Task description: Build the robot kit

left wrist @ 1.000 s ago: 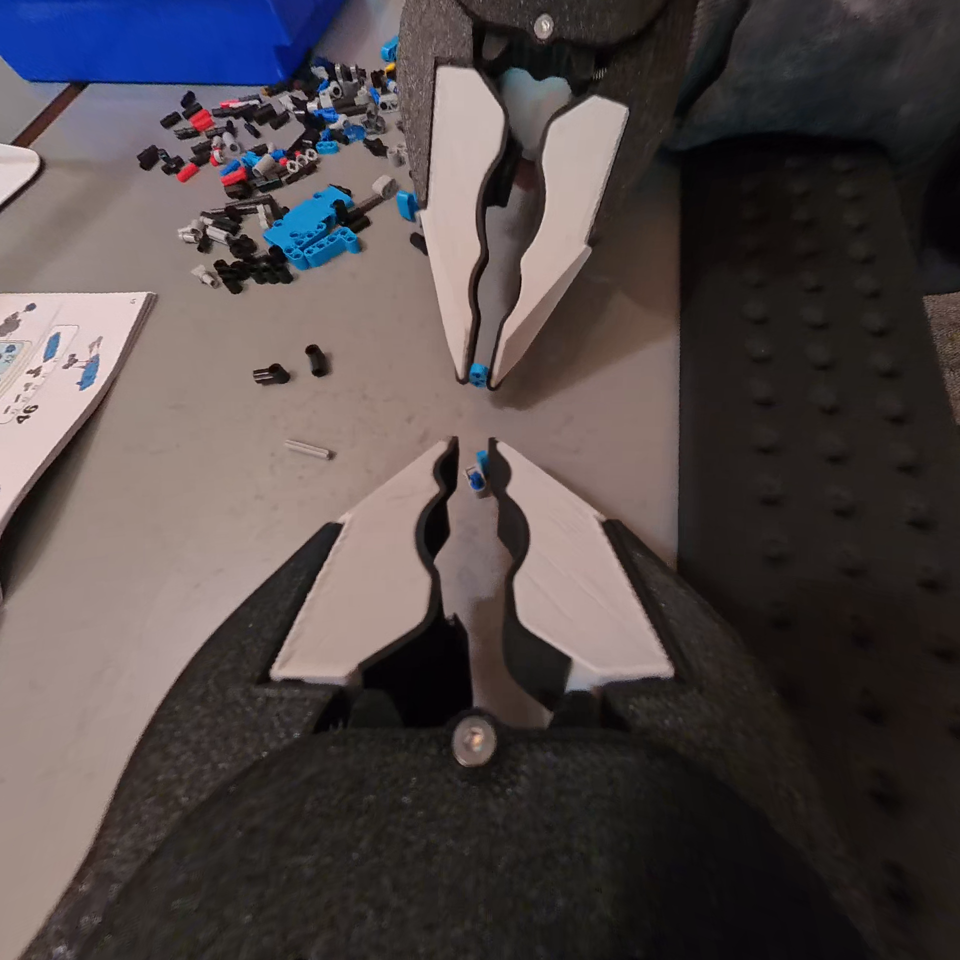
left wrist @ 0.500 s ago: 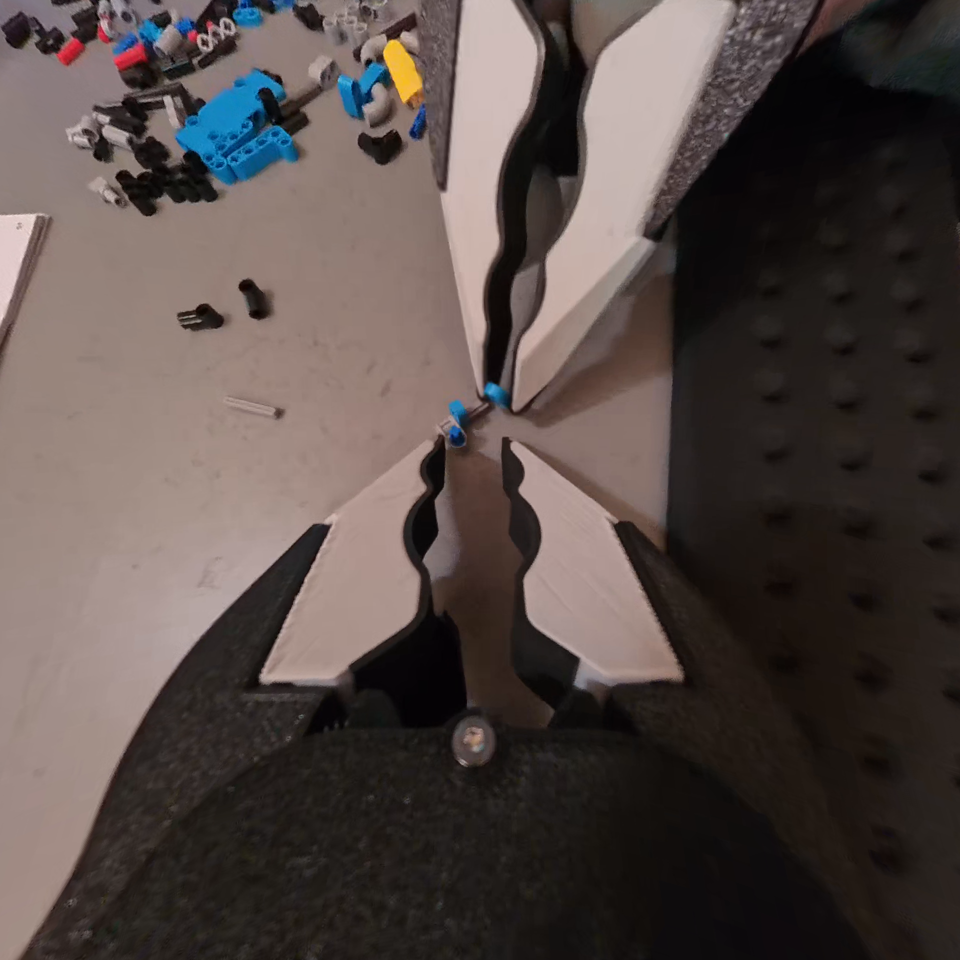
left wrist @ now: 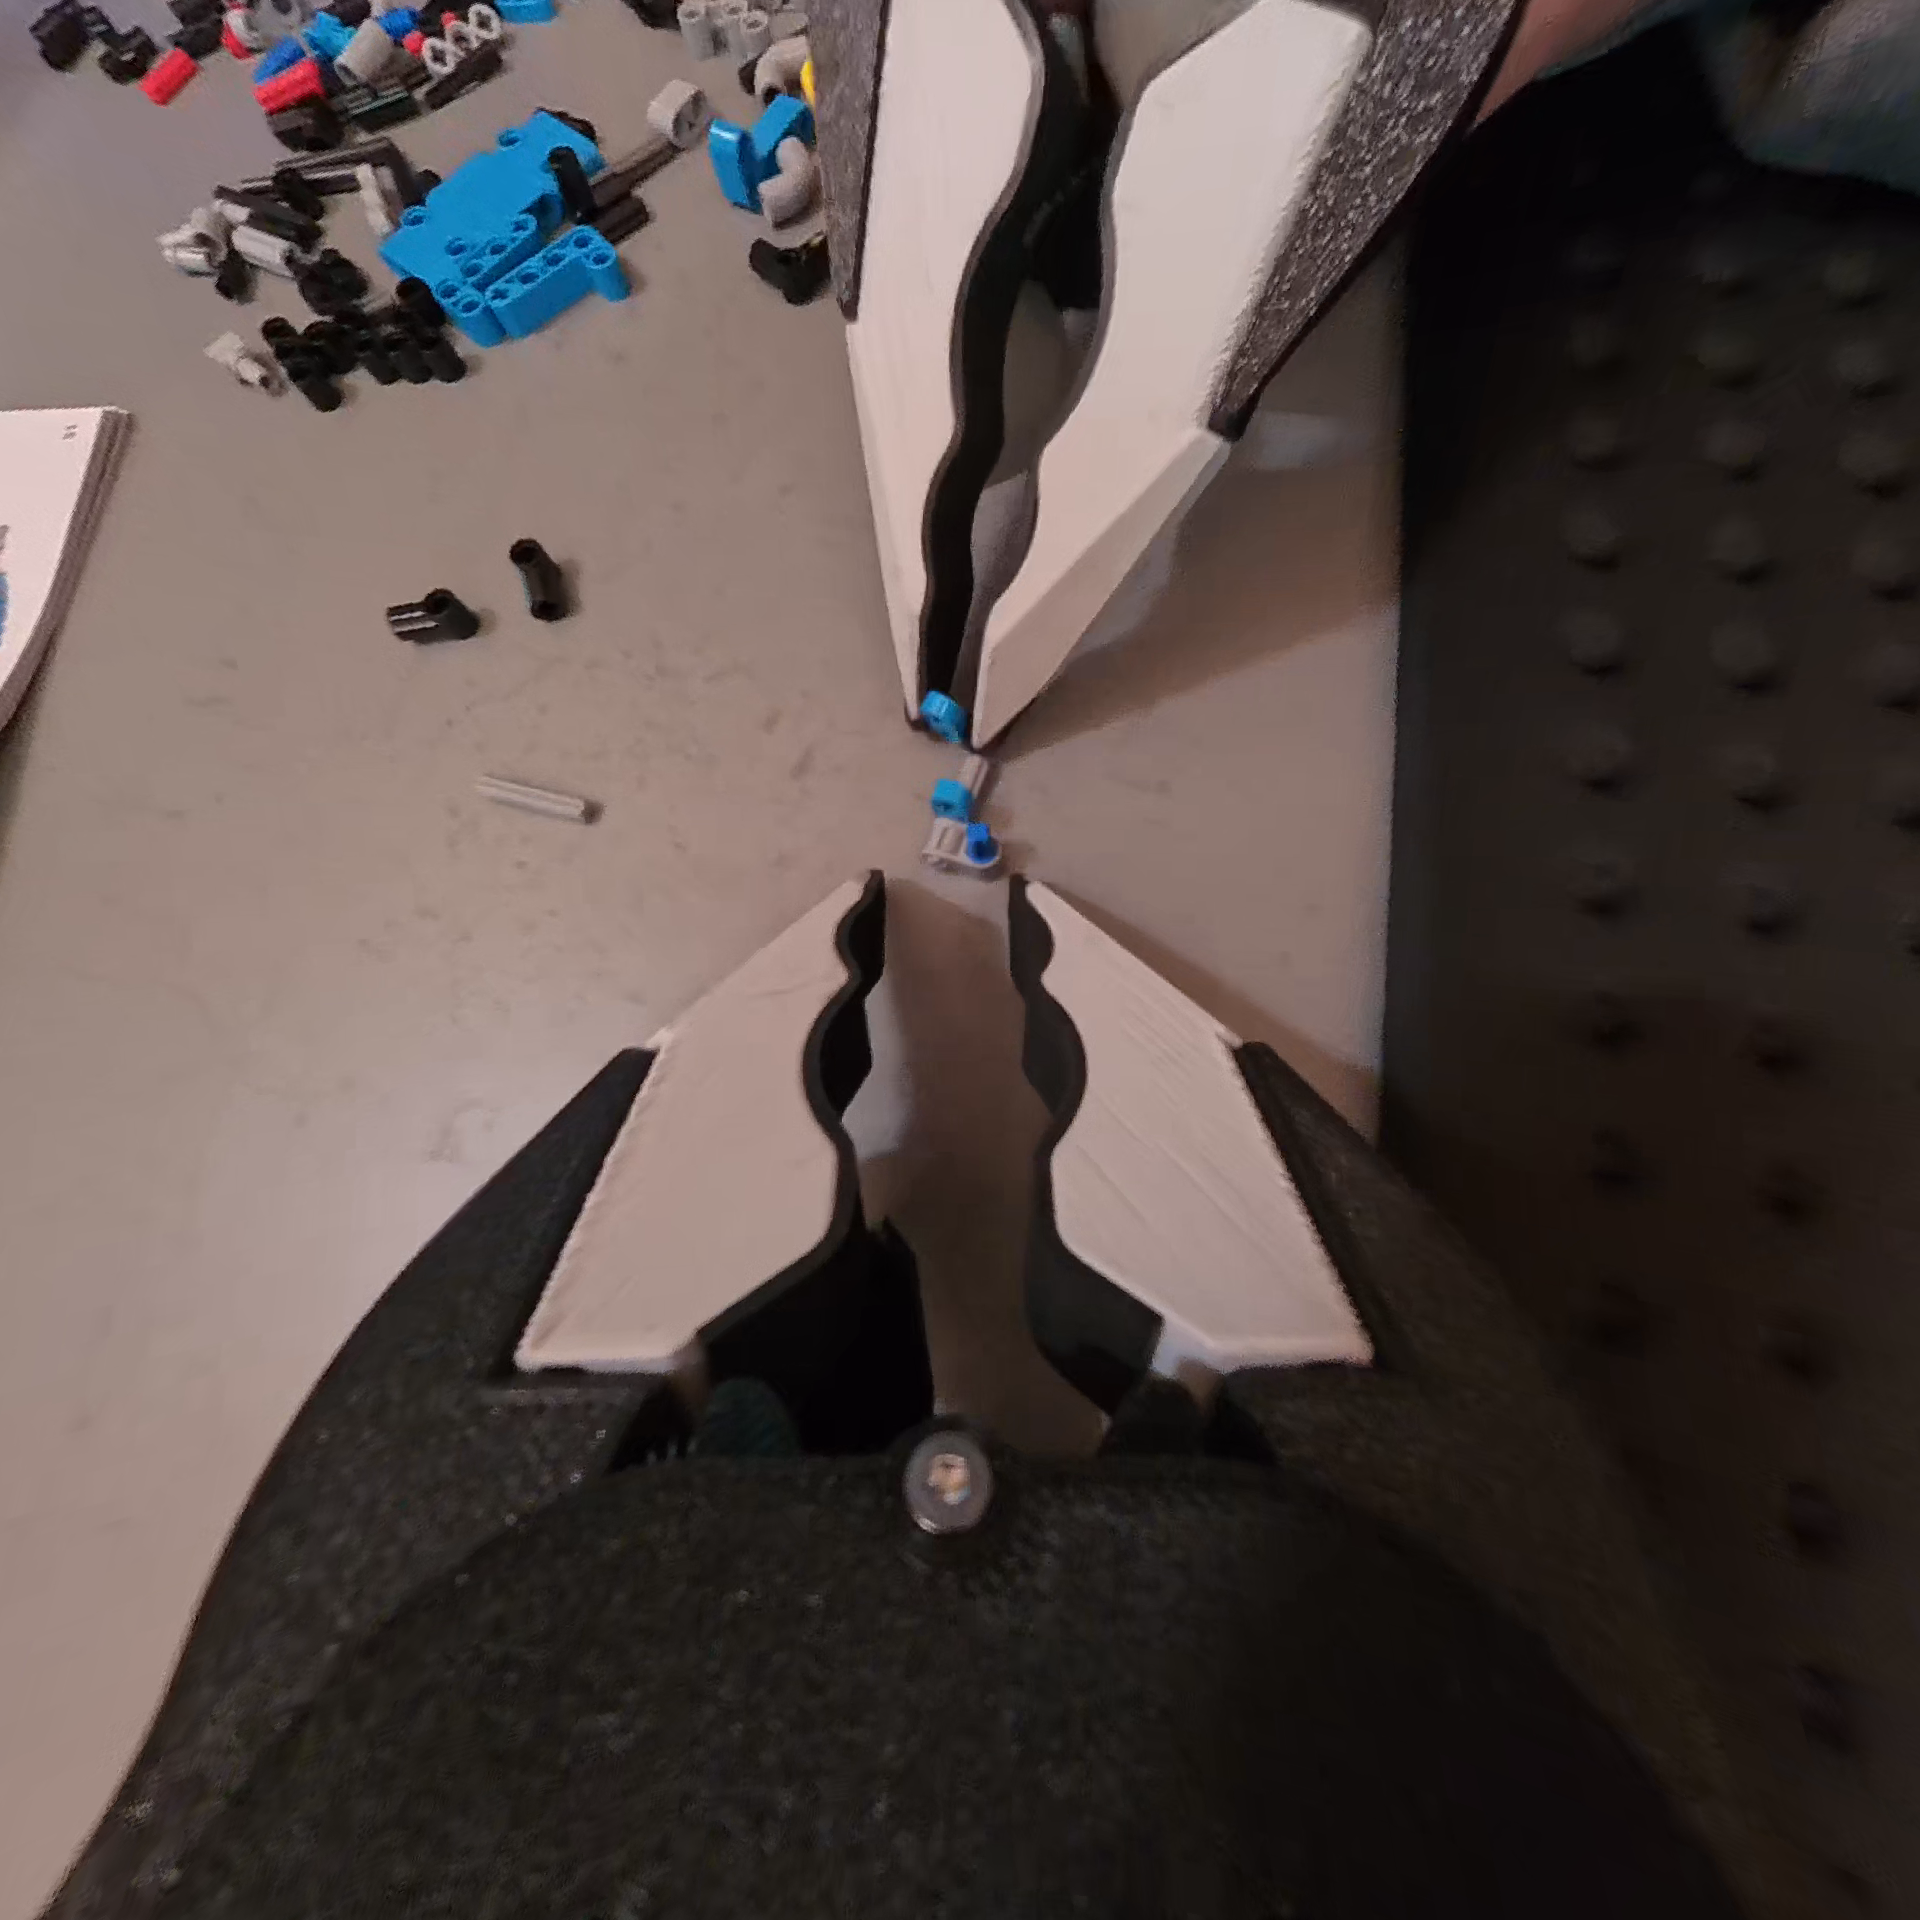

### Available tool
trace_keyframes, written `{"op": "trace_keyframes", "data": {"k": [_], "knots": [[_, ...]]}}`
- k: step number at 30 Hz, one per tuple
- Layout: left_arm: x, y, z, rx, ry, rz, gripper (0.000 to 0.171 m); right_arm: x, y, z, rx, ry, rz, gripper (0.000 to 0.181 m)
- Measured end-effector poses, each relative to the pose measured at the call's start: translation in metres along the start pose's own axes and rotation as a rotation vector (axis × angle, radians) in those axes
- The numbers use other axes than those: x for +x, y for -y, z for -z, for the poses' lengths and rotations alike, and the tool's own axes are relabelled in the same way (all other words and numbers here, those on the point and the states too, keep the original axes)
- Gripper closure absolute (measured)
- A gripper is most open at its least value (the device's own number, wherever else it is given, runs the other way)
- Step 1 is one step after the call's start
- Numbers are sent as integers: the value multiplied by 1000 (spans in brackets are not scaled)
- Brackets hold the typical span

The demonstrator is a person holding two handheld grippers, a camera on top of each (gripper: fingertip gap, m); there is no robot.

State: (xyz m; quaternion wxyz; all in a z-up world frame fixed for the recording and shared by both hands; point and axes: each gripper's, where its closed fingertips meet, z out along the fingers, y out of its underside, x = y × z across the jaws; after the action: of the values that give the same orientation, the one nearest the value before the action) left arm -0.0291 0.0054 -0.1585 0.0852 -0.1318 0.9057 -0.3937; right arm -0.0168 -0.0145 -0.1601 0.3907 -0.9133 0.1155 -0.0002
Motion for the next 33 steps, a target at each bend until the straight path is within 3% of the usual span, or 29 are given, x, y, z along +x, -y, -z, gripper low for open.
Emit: {"op": "trace_keyframes", "data": {"k": [3, 9, 22, 24, 33], "knots": [[8, 3, -2, 9, -76, -50, 146, -9, -3, 2, 30, 100, 30, 174], [11, 2, -4, 1, -156, -102, 148, -7, -4, 2, 34, 147, -13, 174], [14, 4, -6, -3, -244, -91, 156, -8, -1, -2, 37, 77, 128, 174], [18, 4, -6, -5, -268, -98, 164, -8, 0, -3, 38, 86, 135, 174], [16, 3, -5, -8, -276, -97, 164, -8, 0, -4, 29, 145, 134, 174]]}}
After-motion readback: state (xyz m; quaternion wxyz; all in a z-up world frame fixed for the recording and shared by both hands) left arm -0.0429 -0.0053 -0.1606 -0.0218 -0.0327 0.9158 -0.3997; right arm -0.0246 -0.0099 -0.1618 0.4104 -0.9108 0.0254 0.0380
